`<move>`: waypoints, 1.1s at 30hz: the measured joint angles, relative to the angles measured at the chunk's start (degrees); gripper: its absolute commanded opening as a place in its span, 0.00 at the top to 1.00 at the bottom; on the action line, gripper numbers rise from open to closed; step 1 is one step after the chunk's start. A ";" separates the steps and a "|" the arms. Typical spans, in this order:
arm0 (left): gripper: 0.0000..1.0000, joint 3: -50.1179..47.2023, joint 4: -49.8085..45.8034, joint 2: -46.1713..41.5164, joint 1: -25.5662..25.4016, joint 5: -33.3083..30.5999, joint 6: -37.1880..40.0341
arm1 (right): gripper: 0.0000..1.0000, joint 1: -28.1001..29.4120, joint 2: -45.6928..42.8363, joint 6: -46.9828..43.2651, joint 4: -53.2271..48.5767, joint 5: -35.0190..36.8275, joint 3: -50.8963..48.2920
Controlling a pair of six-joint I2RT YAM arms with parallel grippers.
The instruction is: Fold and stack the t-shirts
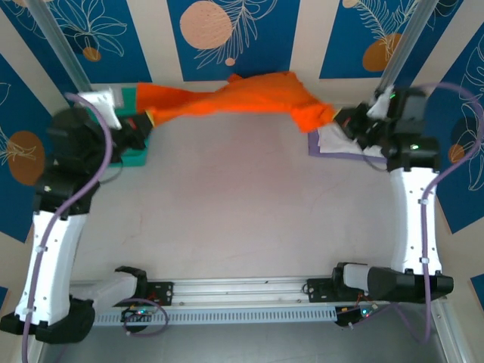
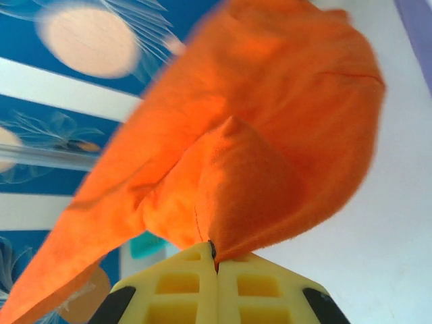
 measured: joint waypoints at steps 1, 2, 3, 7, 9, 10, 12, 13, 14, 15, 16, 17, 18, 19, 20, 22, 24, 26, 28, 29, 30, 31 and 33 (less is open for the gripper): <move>0.91 -5.75 -1.05 -0.76 0.00 0.00 -0.42 | 0.91 0.52 -0.90 0.46 0.90 0.17 -8.33; 0.91 -11.28 -2.38 -1.46 0.00 -0.09 -0.87 | 0.90 0.94 -1.27 1.01 1.57 0.33 -15.76; 0.95 -17.09 -4.26 -1.31 0.00 -0.59 -1.86 | 0.86 1.38 -1.53 1.75 1.92 0.66 -23.52; 0.72 -32.15 -17.18 -3.45 0.02 -4.98 -5.38 | 0.56 1.97 -7.87 4.94 -1.49 0.92 -45.18; 0.68 -33.05 -22.14 -8.57 0.02 -7.91 -7.98 | 0.41 2.05 -14.25 5.77 -4.83 1.42 -47.82; 0.54 -32.81 -23.08 -11.85 0.02 -9.60 -8.94 | 0.21 2.05 -17.73 5.88 -5.49 2.01 -47.69; 0.50 -31.17 -24.28 -16.28 0.02 -12.59 -11.06 | 0.12 1.99 -22.64 5.84 -5.60 3.98 -46.47; 0.49 -29.88 -24.55 -17.38 0.02 -14.01 -11.96 | 0.13 1.86 -24.24 5.77 -5.57 5.27 -45.48; 0.49 -28.46 -24.48 -17.35 0.02 -15.06 -12.55 | 0.14 1.73 -24.68 5.75 -5.40 6.08 -44.57; 0.49 -27.26 -23.87 -16.48 0.02 -15.61 -12.94 | 0.15 1.73 -24.33 5.77 -4.76 7.02 -43.50; 0.49 -26.18 -22.99 -14.56 0.02 -15.69 -12.96 | 0.19 1.75 -23.08 5.84 -3.93 7.87 -42.66; 0.49 -25.42 -22.21 -12.44 0.00 -15.54 -12.98 | 0.23 1.75 -21.64 5.84 -3.23 8.31 -42.12; 0.49 -24.48 -21.27 -9.14 0.00 -15.06 -12.94 | 0.26 1.90 -19.37 5.97 -2.40 8.79 -41.51; 0.48 -23.61 -20.04 -5.53 -0.13 -14.34 -12.81 | 0.27 2.21 -16.57 6.16 -1.53 9.27 -40.87; 0.47 -22.88 -19.10 -2.36 -0.52 -13.55 -12.81 | 0.30 2.58 -13.62 6.12 -0.92 9.68 -40.17; 0.46 -21.51 -16.37 6.34 -2.56 -12.68 -12.79 | 0.32 3.52 -5.62 5.55 -0.09 10.71 -37.94; 0.45 -20.94 -14.25 13.44 -6.14 -12.28 -12.79 | 0.32 4.39 2.51 4.35 0.31 11.54 -34.97; 0.45 -20.68 -12.57 19.54 -10.16 -12.04 -12.72 | 0.33 5.20 9.92 3.23 1.40 11.91 -32.17; 0.45 -19.71 -11.89 26.53 -13.44 -12.48 -12.57 | 0.33 5.97 15.78 2.73 3.06 11.98 -30.84; 0.45 -19.39 -11.74 28.98 -14.38 -12.79 -12.55 | 0.32 6.34 17.84 2.64 3.69 12.00 -30.75; 0.45 -19.23 -11.72 32.09 -15.15 -13.62 -12.57 | 0.30 6.80 19.78 2.67 4.07 12.02 -30.75; 0.45 -19.28 -11.82 34.56 -15.34 -14.62 -12.55 | 0.28 7.39 21.46 2.84 4.24 12.13 -30.75; 0.45 -19.82 -12.13 37.75 -15.32 -17.22 -12.48 | 0.26 9.09 23.54 3.30 4.55 12.41 -30.75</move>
